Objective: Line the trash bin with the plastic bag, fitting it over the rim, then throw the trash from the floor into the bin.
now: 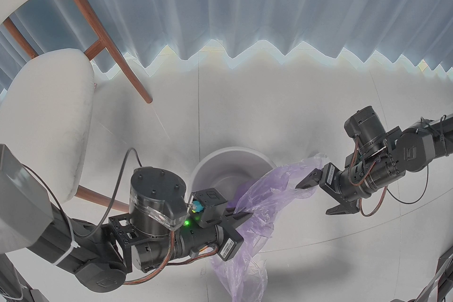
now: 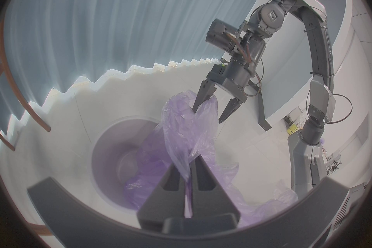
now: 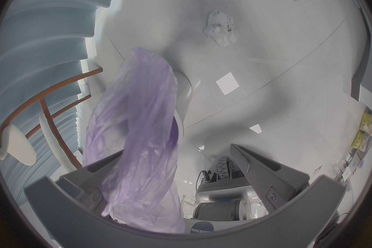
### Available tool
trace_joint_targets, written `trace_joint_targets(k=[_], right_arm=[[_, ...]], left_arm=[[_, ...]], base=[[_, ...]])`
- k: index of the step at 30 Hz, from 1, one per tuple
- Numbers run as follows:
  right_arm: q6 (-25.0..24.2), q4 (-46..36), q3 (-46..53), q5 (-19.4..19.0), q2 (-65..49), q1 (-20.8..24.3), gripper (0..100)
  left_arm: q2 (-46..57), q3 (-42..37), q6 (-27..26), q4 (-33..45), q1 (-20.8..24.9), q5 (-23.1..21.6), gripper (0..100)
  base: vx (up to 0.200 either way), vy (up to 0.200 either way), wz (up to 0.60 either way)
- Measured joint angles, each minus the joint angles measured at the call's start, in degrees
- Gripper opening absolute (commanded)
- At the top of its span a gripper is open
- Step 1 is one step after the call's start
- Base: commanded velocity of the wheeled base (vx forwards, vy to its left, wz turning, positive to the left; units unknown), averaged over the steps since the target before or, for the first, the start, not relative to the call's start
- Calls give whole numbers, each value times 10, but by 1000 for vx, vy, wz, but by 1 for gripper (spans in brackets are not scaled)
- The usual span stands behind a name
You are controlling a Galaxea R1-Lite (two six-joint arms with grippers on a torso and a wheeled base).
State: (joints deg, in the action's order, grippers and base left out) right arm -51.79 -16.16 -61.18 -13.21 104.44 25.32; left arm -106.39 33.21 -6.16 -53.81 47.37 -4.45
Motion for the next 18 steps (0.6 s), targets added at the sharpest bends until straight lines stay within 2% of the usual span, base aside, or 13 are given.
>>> trace_joint_targets(k=[14,15,18], right_arm=[[-1,-1,-56,4,43,4,100],[-1,0,-58,4,44,5,0],[-2,0,-58,5,45,10,0]], left_arm=[[19,-13,-1,0,-6,0,0],[19,-13,-1,0,-6,0,0],[19,-12,-1,0,-6,0,0]], base=[[0,0,0],[0,0,0],[0,0,0]])
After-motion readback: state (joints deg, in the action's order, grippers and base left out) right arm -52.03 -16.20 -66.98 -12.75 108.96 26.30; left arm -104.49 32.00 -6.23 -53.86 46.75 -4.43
